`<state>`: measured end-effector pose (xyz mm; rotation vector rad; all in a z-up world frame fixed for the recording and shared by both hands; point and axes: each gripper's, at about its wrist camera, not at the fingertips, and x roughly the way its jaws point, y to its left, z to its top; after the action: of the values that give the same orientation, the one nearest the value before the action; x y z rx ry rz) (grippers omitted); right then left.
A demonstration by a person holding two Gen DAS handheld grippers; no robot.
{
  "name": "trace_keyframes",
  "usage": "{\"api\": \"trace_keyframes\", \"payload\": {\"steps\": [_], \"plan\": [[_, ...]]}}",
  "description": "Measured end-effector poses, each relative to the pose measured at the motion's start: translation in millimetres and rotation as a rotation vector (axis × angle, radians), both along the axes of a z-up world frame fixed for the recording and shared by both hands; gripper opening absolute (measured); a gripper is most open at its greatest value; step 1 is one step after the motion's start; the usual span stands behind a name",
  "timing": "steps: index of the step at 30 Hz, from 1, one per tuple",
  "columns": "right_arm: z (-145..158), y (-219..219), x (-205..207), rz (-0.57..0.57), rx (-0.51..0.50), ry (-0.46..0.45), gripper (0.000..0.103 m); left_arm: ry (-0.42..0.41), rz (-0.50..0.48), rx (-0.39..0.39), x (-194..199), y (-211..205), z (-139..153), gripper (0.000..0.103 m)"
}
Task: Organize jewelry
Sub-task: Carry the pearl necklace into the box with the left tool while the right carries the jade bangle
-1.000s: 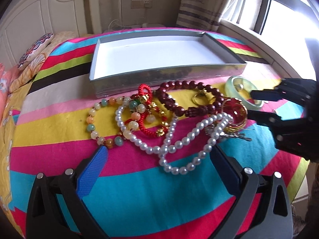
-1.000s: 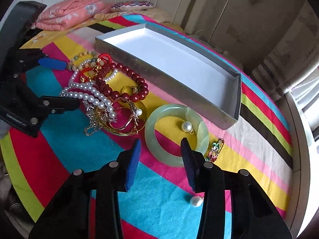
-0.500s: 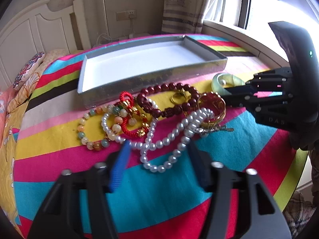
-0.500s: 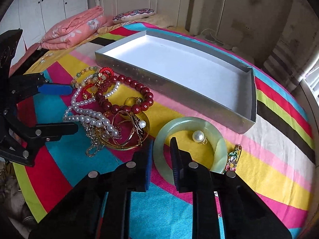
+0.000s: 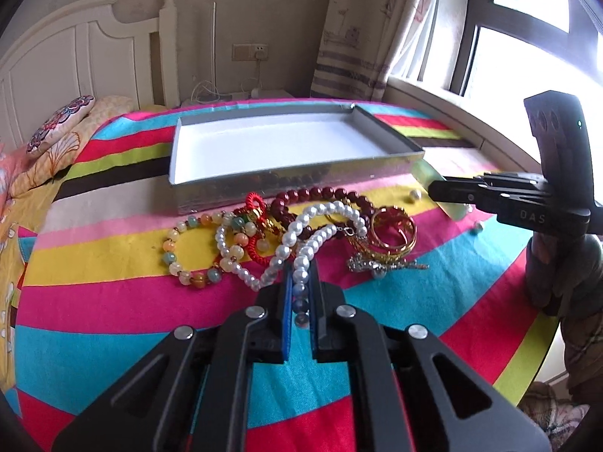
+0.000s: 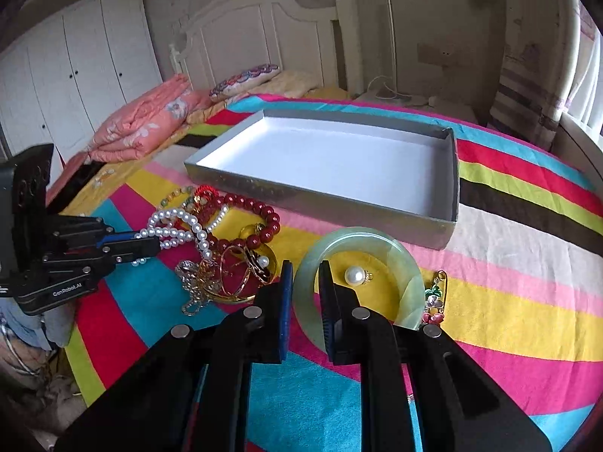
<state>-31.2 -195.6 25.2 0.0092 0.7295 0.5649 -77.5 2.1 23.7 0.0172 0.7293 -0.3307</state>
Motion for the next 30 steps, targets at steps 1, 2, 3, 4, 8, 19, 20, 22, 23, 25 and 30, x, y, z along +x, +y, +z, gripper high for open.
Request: {"api": "trace_keyframes", "payload": {"steps": [1, 2, 3, 4, 8, 19, 20, 22, 23, 25, 30], "plan": [[1.5, -4.2, -1.4, -0.005, 0.027, -0.005, 0.016, -0.007, 0.003, -0.010, -1.4, 0.3, 3.4, 0.007], [3.1, -7.5, -3.2, -0.009, 0.049, -0.012, 0.016, -0.018, 0.005, -0.020, -2.6, 1.0, 8.0, 0.007], [4.6, -10.9, -5.0, -0.014, 0.069, -0.018, 0.016, -0.035, 0.006, -0.024, -4.8, 0.9, 15.3, 0.007], [5.7, -14.0, -6.6, -0.021, 0.091, -0.020, 0.016, -0.049, 0.006, -0.022, -6.2, 0.0, 23.0, 0.007], [9.6, -25.9, -13.1, -0.049, 0.168, -0.025, 0.016, -0.112, 0.005, 0.015, -7.4, -2.5, 59.4, 0.007], [33.4, -37.6, -32.8, -0.059, 0.257, -0.082, 0.016, -0.168, 0.038, 0.003, 8.6, 14.4, 118.4, 0.007], [35.8, -38.8, -34.9, -0.059, 0.264, -0.088, 0.016, -0.172, 0.040, 0.002, 9.5, 14.3, 121.4, 0.007], [40.6, -39.7, -39.2, -0.059, 0.267, -0.101, 0.016, -0.187, 0.043, -0.001, 9.4, 15.3, 130.9, 0.007], [43.2, -40.0, -41.2, -0.059, 0.270, -0.107, 0.016, -0.200, 0.043, 0.001, 8.5, 15.4, 137.1, 0.007], [47.8, -40.5, -44.0, -0.057, 0.280, -0.117, 0.016, -0.220, 0.043, 0.006, 6.1, 16.3, 147.9, 0.007], [57.3, -36.5, -51.0, -0.048, 0.281, -0.141, 0.016, -0.272, 0.041, 0.022, -0.8, 15.5, 177.1, 0.007]]}}
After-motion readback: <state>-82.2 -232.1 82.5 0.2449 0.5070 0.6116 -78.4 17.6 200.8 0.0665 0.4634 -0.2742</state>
